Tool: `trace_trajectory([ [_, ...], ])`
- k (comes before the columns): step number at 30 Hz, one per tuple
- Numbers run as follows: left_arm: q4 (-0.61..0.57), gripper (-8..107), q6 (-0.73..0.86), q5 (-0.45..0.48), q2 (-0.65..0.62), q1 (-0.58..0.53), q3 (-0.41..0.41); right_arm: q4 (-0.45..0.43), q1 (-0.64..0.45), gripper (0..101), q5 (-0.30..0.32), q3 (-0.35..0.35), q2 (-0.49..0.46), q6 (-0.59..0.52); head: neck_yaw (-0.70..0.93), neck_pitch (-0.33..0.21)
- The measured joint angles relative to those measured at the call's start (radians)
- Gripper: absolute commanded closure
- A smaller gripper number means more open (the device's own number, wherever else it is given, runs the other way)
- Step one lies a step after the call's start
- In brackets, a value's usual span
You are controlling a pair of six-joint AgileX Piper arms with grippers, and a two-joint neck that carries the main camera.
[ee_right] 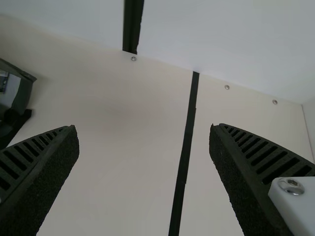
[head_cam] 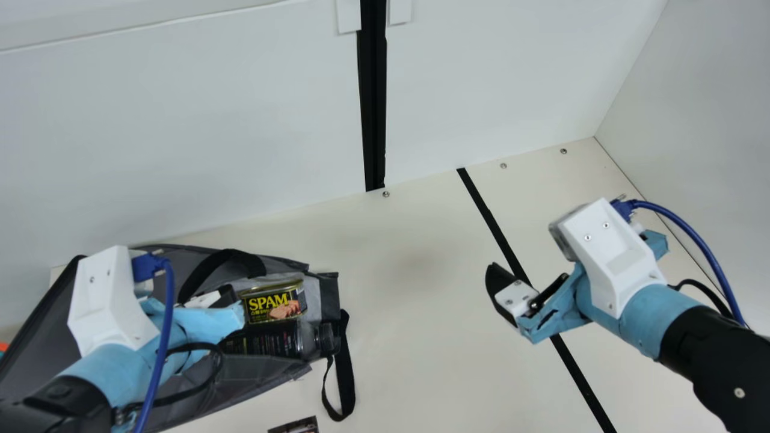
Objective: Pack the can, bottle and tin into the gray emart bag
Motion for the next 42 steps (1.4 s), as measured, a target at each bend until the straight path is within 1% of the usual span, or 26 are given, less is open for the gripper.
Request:
trace_trajectory([
  [9, 0.0, 89, 0.0, 0.0, 0.0, 0.0, 0.0, -0.11, -0.026, 10, 0.032, -0.042, -0.011, 0.134, 0.0, 0.0],
  [20, 0.0, 89, 0.0, 0.0, 0.0, 0.0, 0.0, -0.223, -0.04, 10, 0.095, -0.113, -0.02, 0.271, 0.0, 0.0],
  [32, 0.0, 89, 0.0, 0.0, 0.0, 0.0, 0.0, -0.303, -0.064, 10, 0.175, -0.192, -0.022, 0.395, 0.002, 0.0],
  [42, 0.0, 89, 0.0, 0.0, 0.0, 0.0, 0.0, -0.355, -0.065, 10, 0.239, -0.265, -0.023, 0.476, 0.0, 0.0],
])
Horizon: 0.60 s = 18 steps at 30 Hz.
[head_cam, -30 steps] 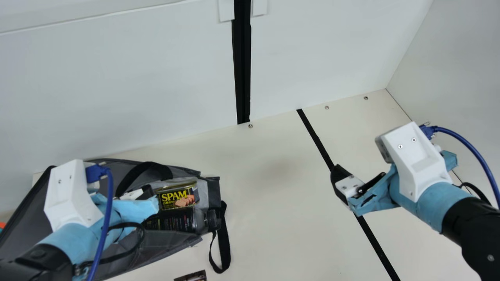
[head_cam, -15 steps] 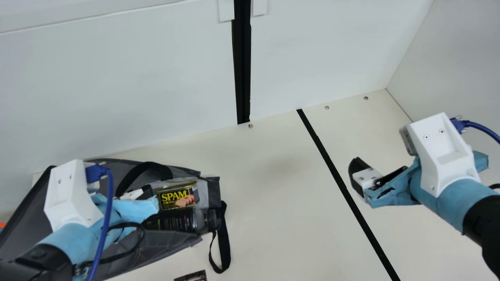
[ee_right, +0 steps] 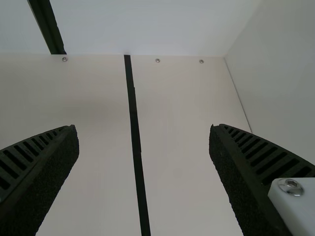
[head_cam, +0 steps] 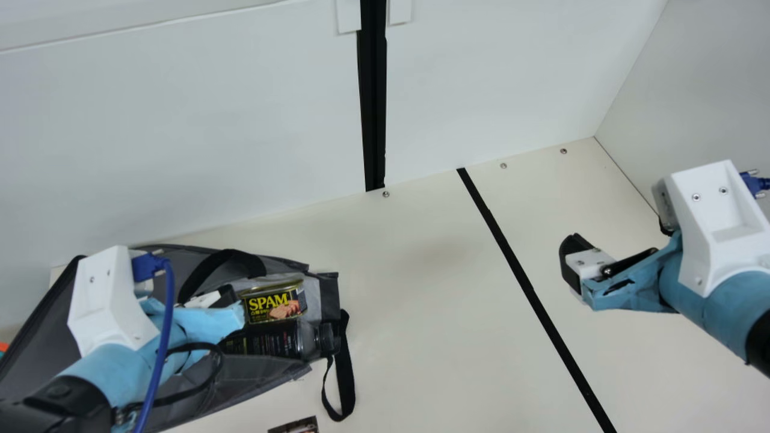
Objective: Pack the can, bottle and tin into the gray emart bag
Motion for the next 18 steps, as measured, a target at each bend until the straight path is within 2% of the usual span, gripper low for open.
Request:
trace_trajectory([
  [18, 0.0, 89, 0.0, 0.0, 0.0, 0.0, 0.0, -0.038, -0.017, 10, 0.089, -0.118, -0.002, 0.092, 0.0, 0.0],
])
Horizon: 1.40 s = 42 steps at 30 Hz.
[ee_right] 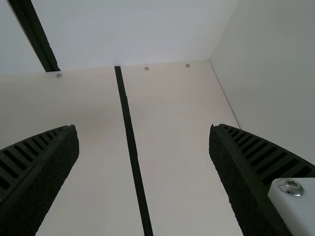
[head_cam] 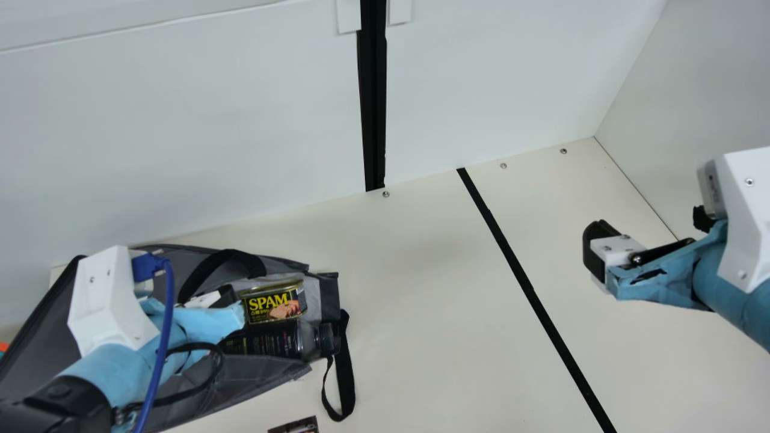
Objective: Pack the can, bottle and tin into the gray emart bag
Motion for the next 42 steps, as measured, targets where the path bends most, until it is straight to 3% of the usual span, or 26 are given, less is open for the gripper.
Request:
trace_trajectory([
  [11, 0.0, 89, 0.0, 0.0, 0.0, 0.0, 0.0, 0.009, -0.048, 10, 0.054, -0.061, 0.002, 0.023, 0.0, 0.0],
  [23, 0.0, 89, 0.0, 0.0, 0.0, 0.0, 0.0, 0.082, -0.114, 10, 0.133, -0.119, 0.016, 0.034, 0.0, 0.0],
  [34, 0.0, 89, 0.0, 0.0, 0.0, 0.0, 0.0, 0.14, -0.143, 10, 0.138, -0.125, 0.038, -0.004, 0.0, 0.0],
  [42, 0.0, 89, 0.0, 0.0, 0.0, 0.0, 0.0, 0.17, -0.126, 10, 0.109, -0.113, 0.061, -0.03, 0.0, 0.0],
])
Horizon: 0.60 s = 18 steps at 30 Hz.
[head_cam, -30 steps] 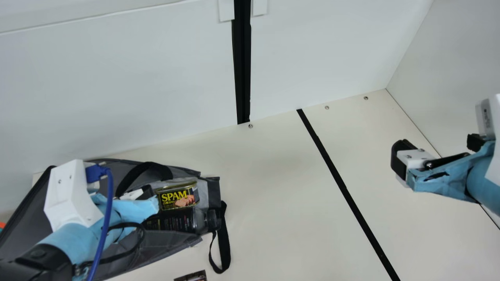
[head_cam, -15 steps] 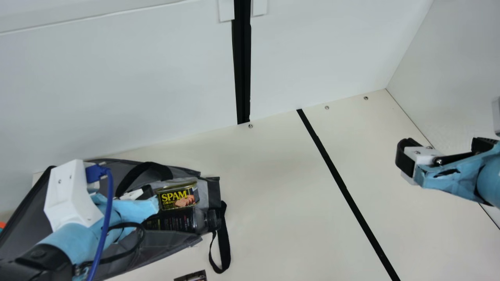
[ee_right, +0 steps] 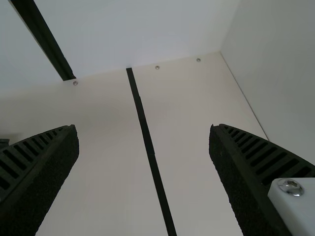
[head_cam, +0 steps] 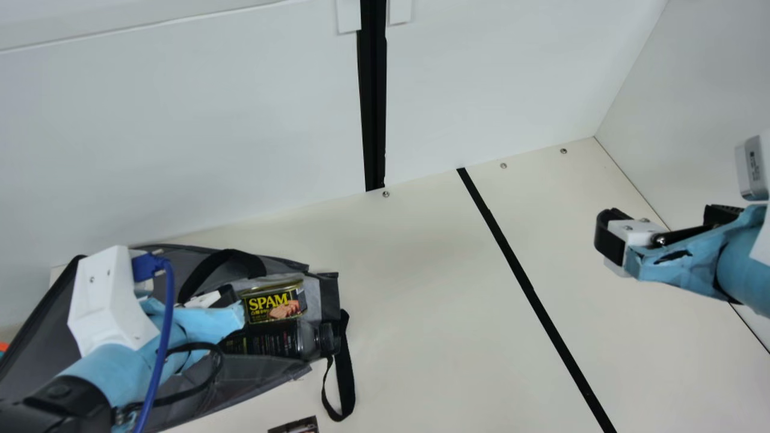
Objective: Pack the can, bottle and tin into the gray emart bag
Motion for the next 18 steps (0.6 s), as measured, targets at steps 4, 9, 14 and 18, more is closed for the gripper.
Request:
trace_trajectory([
  [4, 0.0, 89, 0.0, 0.0, 0.0, 0.0, 0.0, 0.008, 0.018, 10, -0.013, 0.006, 0.016, -0.007, 0.002, 0.0],
  [9, 0.0, 89, 0.0, 0.0, 0.0, 0.0, 0.0, 0.014, 0.043, 10, -0.033, 0.008, 0.039, -0.014, 0.0, 0.0],
  [14, 0.0, 89, 0.0, 0.0, 0.0, 0.0, 0.0, 0.023, 0.07, 10, -0.05, 0.008, 0.062, -0.024, 0.0, 0.0],
  [18, 0.0, 89, 0.0, 0.0, 0.0, 0.0, 0.0, 0.033, 0.083, 10, -0.054, 0.011, 0.08, -0.039, 0.0, 0.0],
])
